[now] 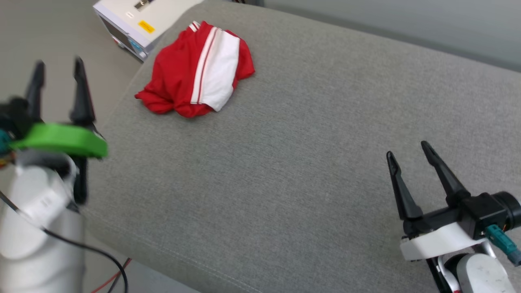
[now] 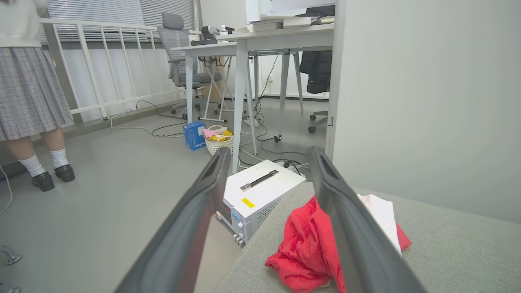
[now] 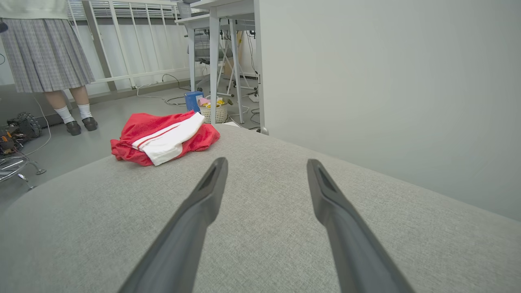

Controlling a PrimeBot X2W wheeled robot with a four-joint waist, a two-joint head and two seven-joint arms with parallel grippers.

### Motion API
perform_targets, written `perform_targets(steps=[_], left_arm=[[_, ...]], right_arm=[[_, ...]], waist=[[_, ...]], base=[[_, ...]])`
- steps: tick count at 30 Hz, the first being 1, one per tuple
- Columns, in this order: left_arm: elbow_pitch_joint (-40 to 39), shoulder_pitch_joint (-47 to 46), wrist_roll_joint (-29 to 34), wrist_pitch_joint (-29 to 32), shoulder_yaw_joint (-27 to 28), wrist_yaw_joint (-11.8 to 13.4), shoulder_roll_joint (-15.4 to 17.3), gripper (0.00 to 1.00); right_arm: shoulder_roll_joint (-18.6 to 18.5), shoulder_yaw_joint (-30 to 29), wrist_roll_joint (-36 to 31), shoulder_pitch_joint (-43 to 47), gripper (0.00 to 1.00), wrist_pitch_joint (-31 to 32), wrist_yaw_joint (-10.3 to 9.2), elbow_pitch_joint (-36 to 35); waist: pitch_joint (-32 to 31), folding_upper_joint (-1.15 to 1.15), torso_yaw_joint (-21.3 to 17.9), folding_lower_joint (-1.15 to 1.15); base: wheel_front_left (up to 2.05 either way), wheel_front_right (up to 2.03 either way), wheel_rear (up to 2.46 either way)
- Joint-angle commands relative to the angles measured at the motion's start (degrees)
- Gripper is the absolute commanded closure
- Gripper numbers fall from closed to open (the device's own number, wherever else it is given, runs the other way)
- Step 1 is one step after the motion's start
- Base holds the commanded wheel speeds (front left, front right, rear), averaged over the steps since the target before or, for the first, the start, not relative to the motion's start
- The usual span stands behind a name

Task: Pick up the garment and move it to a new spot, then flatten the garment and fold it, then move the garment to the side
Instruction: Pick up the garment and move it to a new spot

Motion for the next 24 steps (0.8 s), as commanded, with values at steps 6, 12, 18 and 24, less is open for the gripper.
perform_targets(steps=[6,12,18,24], left_arm=[[3.0,-12.9,-9.9,9.5,-7.7,-0.4,9.0,0.0],[5.7,-20.3,-21.9,25.2,-16.5,-0.4,15.3,0.0],[7.1,-25.2,-31.5,42.0,-24.8,-0.4,19.3,0.0],[9.7,-28.0,-35.8,53.2,-31.9,-0.4,21.2,0.0]], right_arm=[[-1.9,-1.1,-0.6,-3.2,0.0,-0.5,-0.05,-2.0],[-3.0,-1.1,-0.8,-4.8,0.0,-0.5,-0.05,-2.8],[-3.8,-1.1,-1.1,-5.9,0.0,-0.5,-0.05,-3.5],[-4.5,-1.3,-1.3,-6.9,0.0,-0.5,-0.05,-3.9]], waist=[[8.2,0.0,-5.4,0.0],[11.1,0.0,-7.3,0.0],[13.7,0.0,-9.1,0.0],[16.7,0.0,-10.5,0.0]], base=[[0.0,0.0,0.0],[0.0,0.0,0.0],[0.0,0.0,0.0],[0.0,0.0,0.0]])
